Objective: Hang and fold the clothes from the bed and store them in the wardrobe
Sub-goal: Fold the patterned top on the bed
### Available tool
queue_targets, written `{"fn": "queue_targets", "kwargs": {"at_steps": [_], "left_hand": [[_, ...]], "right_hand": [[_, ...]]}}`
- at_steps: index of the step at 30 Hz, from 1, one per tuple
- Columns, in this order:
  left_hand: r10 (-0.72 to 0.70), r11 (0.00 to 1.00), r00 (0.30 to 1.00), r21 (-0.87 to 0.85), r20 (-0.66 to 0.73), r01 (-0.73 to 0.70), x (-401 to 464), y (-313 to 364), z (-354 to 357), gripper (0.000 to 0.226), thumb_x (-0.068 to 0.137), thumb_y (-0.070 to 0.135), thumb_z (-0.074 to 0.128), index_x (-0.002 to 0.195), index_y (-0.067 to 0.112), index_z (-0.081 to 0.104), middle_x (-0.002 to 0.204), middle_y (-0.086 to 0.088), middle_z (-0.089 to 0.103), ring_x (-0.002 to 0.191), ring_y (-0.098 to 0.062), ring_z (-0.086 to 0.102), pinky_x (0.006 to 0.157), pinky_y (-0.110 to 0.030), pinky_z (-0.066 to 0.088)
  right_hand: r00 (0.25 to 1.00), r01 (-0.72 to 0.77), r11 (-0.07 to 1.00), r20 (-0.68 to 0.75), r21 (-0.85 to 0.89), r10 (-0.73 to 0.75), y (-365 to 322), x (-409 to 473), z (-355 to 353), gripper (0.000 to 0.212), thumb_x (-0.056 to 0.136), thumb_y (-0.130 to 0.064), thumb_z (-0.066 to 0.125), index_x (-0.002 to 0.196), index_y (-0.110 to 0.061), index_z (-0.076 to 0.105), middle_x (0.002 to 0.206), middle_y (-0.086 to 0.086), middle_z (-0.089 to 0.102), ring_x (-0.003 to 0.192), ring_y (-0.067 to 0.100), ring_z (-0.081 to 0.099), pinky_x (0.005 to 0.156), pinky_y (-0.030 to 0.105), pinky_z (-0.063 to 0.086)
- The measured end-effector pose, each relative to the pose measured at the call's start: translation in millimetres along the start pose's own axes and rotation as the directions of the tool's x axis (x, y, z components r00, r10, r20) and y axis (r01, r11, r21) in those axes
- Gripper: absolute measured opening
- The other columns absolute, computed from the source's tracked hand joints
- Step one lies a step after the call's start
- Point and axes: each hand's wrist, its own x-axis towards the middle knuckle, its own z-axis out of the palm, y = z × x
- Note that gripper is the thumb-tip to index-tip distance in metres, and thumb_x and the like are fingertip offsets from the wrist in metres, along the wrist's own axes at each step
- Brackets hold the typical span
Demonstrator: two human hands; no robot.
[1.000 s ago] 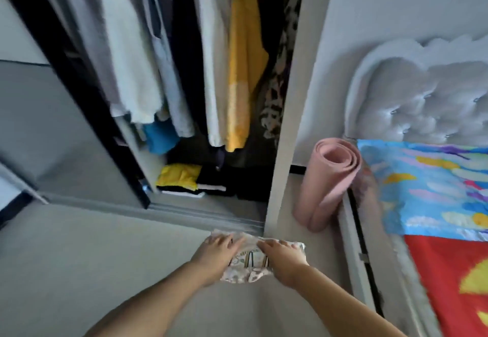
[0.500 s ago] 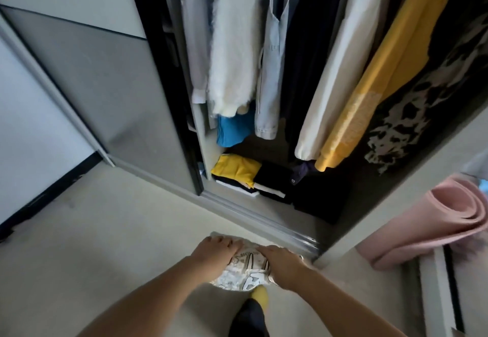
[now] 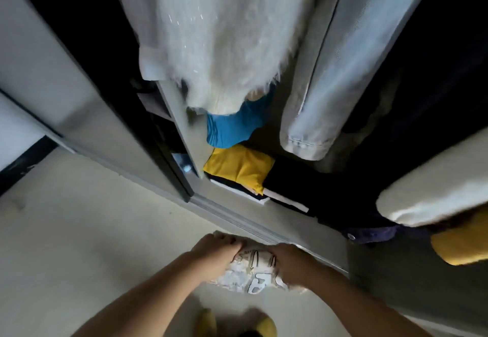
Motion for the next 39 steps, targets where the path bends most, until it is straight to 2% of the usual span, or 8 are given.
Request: {"fn": "queue_targets", "kwargs": {"at_steps": [4, 7, 10, 12, 14, 17, 21, 39], "left_hand": [[0.020, 0.998, 0.993, 0.067, -0.120, -0.012, 107.2, -87.5, 3.4, 0.069, 0.086, 0.001, 0.050, 0.147, 0.027, 0.029, 0.135, -0.004, 0.052, 0.115, -0.025, 0.057, 0.089, -0.038, 0.051], [0.034, 0.963, 0.975, 0.267, -0.218, 0.026, 170.9, -139.4, -17.6, 0.059, 0.090, 0.012, 0.052, 0.146, 0.017, 0.032, 0.134, -0.008, 0.051, 0.112, -0.028, 0.057, 0.083, -0.036, 0.049], [-0.029, 0.991, 0.944, 0.117, -0.328, 0.071, 244.2, -202.5, -13.2, 0.058, 0.097, 0.039, 0.035, 0.150, 0.017, 0.029, 0.147, -0.010, 0.042, 0.129, -0.026, 0.047, 0.097, -0.022, 0.039], [-0.122, 0.989, 0.825, 0.006, -0.552, 0.150, 281.0, -230.1, -1.8, 0.058, 0.095, 0.042, 0.031, 0.149, 0.020, 0.033, 0.150, -0.007, 0.039, 0.136, -0.023, 0.040, 0.098, -0.006, 0.030], [-0.093, 0.979, 0.681, 0.057, -0.726, 0.194, 305.0, -239.0, 14.5, 0.055, 0.094, 0.028, 0.031, 0.148, 0.020, 0.035, 0.151, -0.009, 0.039, 0.137, -0.027, 0.039, 0.101, -0.024, 0.041], [-0.239, 0.947, 0.816, 0.060, -0.526, 0.316, 341.3, -237.2, 71.1, 0.069, 0.095, 0.011, 0.035, 0.154, 0.028, 0.004, 0.162, -0.008, 0.007, 0.149, -0.026, 0.008, 0.108, -0.052, 0.031], [-0.384, 0.923, 0.856, -0.111, -0.347, 0.369, 370.5, -224.9, 141.5, 0.065, 0.099, 0.010, 0.030, 0.154, 0.029, 0.002, 0.163, -0.007, -0.006, 0.150, -0.023, -0.005, 0.115, -0.050, 0.015], [-0.360, 0.926, 0.933, -0.116, 0.018, 0.360, 130.7, -119.7, 26.5, 0.062, 0.094, 0.011, 0.049, 0.150, 0.017, 0.023, 0.147, -0.012, 0.036, 0.137, -0.029, 0.034, 0.104, -0.043, 0.036]], "right_hand": [[1.000, 0.005, 0.998, -0.017, 0.067, -0.004, 23.8, 125.4, -47.1, 0.047, 0.094, -0.006, 0.052, 0.140, -0.014, 0.048, 0.134, 0.013, 0.056, 0.124, 0.029, 0.053, 0.100, 0.032, 0.041], [0.980, -0.003, 0.997, -0.200, 0.079, 0.019, 30.7, 180.5, -95.8, 0.043, 0.098, -0.006, 0.044, 0.140, -0.011, 0.049, 0.139, 0.014, 0.052, 0.126, 0.030, 0.050, 0.103, 0.031, 0.037], [0.882, -0.045, 0.992, -0.471, -0.121, -0.017, 36.3, 247.9, -126.0, 0.043, 0.098, -0.013, 0.044, 0.141, -0.018, 0.046, 0.136, 0.013, 0.055, 0.121, 0.032, 0.054, 0.098, 0.036, 0.042], [0.743, -0.080, 0.975, -0.665, -0.207, -0.081, 39.9, 288.0, -126.0, 0.052, 0.097, -0.011, 0.041, 0.146, -0.025, 0.039, 0.134, 0.016, 0.056, 0.116, 0.037, 0.057, 0.095, 0.044, 0.048], [0.643, -0.169, 0.961, -0.764, -0.219, -0.061, 43.5, 328.5, -105.3, 0.061, 0.094, -0.010, 0.038, 0.151, -0.030, 0.029, 0.148, 0.017, 0.040, 0.130, 0.045, 0.043, 0.106, 0.059, 0.035], [0.799, -0.227, 0.954, -0.598, -0.196, 0.067, 57.1, 393.7, -39.5, 0.072, 0.096, -0.013, 0.038, 0.154, -0.035, 0.001, 0.163, 0.009, -0.008, 0.145, 0.047, -0.010, 0.109, 0.074, -0.002], [0.904, -0.234, 0.941, -0.410, -0.243, 0.119, 82.7, 451.2, 16.4, 0.091, 0.095, -0.018, 0.049, 0.147, -0.042, -0.023, 0.151, 0.006, -0.042, 0.138, 0.044, -0.033, 0.103, 0.078, -0.005], [0.997, -0.050, 0.957, -0.067, -0.285, 0.032, -33.0, 217.2, -26.3, 0.056, 0.100, -0.021, 0.038, 0.152, -0.020, 0.018, 0.159, 0.010, 0.013, 0.147, 0.027, 0.012, 0.116, 0.048, 0.020]]}}
